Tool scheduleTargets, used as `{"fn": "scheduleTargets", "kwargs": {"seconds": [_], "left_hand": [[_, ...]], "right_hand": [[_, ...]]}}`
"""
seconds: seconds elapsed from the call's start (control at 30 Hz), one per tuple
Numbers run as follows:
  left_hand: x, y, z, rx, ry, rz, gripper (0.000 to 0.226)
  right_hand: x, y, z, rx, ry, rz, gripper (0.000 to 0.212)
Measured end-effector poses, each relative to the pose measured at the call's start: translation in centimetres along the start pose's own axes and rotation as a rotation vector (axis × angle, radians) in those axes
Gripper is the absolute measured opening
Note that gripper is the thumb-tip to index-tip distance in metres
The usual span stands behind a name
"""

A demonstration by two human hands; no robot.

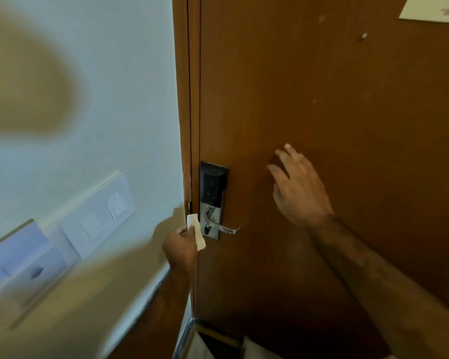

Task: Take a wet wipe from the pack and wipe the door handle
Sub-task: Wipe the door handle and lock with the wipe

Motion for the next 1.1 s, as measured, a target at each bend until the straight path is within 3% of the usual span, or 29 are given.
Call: {"fn": "scheduleTargets", "kwargs": {"seconds": [0.13,0.3,0.4,0.53,0.63,0.77,0.97,1.1], "left_hand": [[0.9,-4.4,2.5,0.068,-0.077,0.073,0.029],[1.1,-11.4,7.3,0.025,-0.161,0.172,0.069],[0.9,-14.6,10.0,-0.004,-0.19,0.215,0.086],[1.1,-16.4,11.9,0.035,-0.295,0.227,0.083],[0.6,-15.4,9.2,0.115,-0.28,0.193,0.083],[1.0,-14.7,7.1,0.197,-0.227,0.32,0.079],[0.8,-18.9,12.2,0.146,-0.242,0.127,0.082],[0.8,-17.7,10.6,0.149,-0.275,0.095,0.086]], "right_hand": [[2.4,1.2,-4.0,0.194,0.239,0.242,0.064],[4.5,-0.6,-4.9,0.338,0.461,0.476,0.072],[4.6,-1.3,-5.0,0.439,0.47,0.524,0.076],[4.4,-1.5,-4.9,0.469,0.497,0.498,0.075],[4.3,-1.5,-4.6,0.469,0.515,0.482,0.074],[4.1,-1.3,-4.5,0.468,0.526,0.463,0.073],[4.0,-1.2,-4.7,0.44,0.541,0.445,0.073],[4.0,-1.1,-4.6,0.444,0.545,0.431,0.073]]}}
Point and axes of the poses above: each hand's wrist, its own z-axis away from the middle knuckle, its own y-axis out of the back of the hand, x = y × z, the point moved 8 cm from there along -z, towards the middle knuckle
